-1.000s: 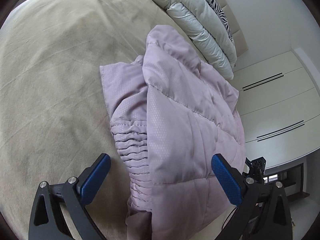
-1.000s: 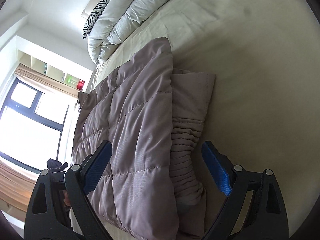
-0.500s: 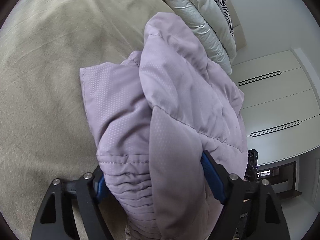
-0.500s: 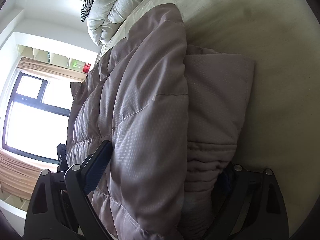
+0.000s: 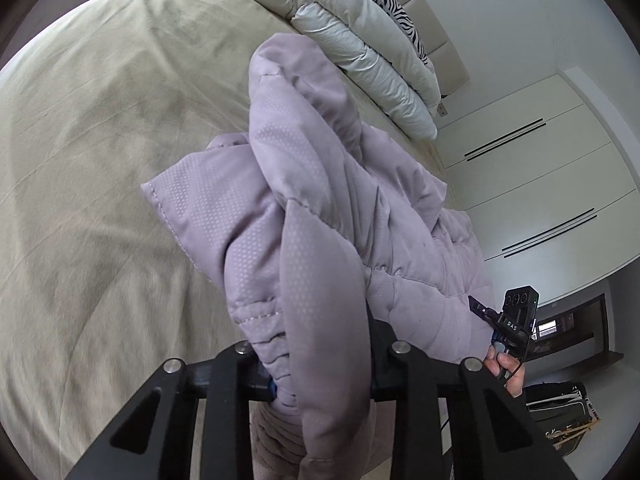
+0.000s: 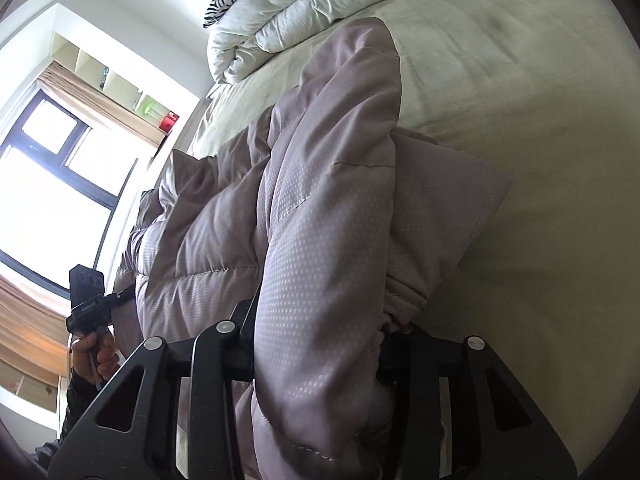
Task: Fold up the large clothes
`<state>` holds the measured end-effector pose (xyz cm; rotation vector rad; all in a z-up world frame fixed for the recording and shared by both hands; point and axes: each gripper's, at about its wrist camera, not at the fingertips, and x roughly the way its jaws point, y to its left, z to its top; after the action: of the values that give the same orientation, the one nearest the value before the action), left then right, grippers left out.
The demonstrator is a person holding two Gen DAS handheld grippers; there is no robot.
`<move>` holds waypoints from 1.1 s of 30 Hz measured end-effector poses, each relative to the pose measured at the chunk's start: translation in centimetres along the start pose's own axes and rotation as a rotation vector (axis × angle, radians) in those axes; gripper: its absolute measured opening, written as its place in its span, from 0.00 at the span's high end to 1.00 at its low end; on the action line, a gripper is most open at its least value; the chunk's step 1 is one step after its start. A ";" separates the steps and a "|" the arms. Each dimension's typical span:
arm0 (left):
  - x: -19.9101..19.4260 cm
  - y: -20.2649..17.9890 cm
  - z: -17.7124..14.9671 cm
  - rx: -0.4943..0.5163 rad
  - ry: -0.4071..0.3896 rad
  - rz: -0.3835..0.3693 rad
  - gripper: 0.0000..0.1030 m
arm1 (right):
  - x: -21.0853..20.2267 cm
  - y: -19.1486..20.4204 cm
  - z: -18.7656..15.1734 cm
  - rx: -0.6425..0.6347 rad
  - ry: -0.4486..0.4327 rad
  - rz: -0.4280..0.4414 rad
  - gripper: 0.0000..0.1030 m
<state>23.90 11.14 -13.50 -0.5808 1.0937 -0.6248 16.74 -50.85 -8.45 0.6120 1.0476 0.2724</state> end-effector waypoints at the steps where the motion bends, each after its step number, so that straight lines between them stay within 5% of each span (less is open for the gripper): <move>1: -0.9 0.0 -1.0 0.005 -0.001 0.000 0.69 | -0.7 0.7 -0.8 -0.006 0.001 0.007 0.66; 7: -4.9 1.6 -7.6 0.006 0.019 -0.010 0.68 | -4.6 3.7 -7.4 -0.031 0.023 0.055 0.66; 11: -4.4 4.8 -9.8 -0.055 0.043 -0.016 0.66 | -4.6 2.0 -11.1 0.012 0.047 0.066 0.66; 13: -3.7 6.2 -10.3 -0.101 0.035 -0.014 0.56 | -4.3 -0.5 -12.2 0.066 0.045 0.073 0.63; 17: -3.4 6.9 -10.7 -0.131 0.014 -0.021 0.45 | -3.3 -3.2 -13.6 0.197 0.026 0.065 0.41; 22: -6.4 6.8 -11.8 -0.135 -0.050 0.009 0.33 | -5.5 -2.5 -14.7 0.208 -0.029 0.026 0.39; 25: -10.1 5.2 -12.8 -0.056 -0.161 0.141 0.22 | -8.5 -2.2 -15.4 0.169 -0.115 -0.080 0.39; 30: -15.2 -3.3 -15.8 0.272 -0.440 0.480 0.00 | -15.7 2.7 -17.5 0.002 -0.349 -0.348 0.39; 33: -16.5 -7.8 -17.2 0.409 -0.567 0.584 0.00 | -18.3 7.8 -18.9 -0.161 -0.490 -0.464 0.23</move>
<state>1.19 15.38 -3.78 -0.0510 0.5277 -0.1375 -8.06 -47.03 2.70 0.2552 0.6569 -0.1942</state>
